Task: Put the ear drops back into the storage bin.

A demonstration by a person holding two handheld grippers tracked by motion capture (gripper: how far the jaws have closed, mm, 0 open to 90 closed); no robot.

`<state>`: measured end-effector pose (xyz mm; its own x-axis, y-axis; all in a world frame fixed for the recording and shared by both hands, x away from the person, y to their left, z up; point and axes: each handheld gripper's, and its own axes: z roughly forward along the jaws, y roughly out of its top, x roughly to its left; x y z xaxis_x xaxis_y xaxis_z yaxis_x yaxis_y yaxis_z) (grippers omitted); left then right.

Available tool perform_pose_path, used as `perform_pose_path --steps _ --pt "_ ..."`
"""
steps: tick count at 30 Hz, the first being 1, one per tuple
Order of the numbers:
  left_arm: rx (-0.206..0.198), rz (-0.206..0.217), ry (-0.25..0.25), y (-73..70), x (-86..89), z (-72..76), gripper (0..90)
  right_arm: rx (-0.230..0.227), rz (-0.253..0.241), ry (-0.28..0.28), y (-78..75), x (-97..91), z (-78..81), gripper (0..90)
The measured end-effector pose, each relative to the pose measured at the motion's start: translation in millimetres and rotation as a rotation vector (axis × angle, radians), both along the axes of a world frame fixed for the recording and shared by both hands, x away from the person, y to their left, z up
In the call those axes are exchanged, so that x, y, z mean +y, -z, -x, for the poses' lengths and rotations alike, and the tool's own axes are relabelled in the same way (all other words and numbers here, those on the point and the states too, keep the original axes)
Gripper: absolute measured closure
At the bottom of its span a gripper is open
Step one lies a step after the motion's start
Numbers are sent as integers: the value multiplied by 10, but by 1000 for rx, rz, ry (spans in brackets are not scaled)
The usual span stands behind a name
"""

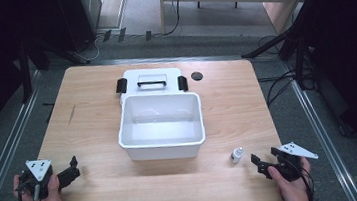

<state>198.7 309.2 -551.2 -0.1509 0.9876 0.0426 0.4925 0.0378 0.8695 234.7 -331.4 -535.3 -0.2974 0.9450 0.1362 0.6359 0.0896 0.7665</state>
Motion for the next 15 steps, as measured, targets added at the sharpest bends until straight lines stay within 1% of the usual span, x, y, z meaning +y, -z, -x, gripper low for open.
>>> perform_pose_path --steps 3,5,6,7,8,9,10,13,15 --pt "0 -5 3 1 -2 -1 2 60 81 -15 -83 -6 -69 146" --pt "3 -5 2 0 -1 -1 2 93 117 -41 -165 -18 -112 146" --pt "3 -4 1 0 -1 -1 2 102 128 -50 -200 -22 -127 147" --pt "3 -5 0 0 -1 -2 2 125 152 -62 -258 -26 -156 149" --pt "4 -6 1 0 -2 -2 2 158 188 -62 -299 -23 -187 157" --pt "4 -9 1 0 -3 -2 2 191 243 -57 -332 -16 -223 168" --pt "4 -9 1 0 -3 -2 2 221 288 -64 -362 -3 -252 172" --pt "-2 -14 -4 2 -13 -3 2 333 371 -116 -424 45 -341 171" --pt "-1 -14 -4 2 -12 -2 2 388 423 -161 -453 95 -375 168"
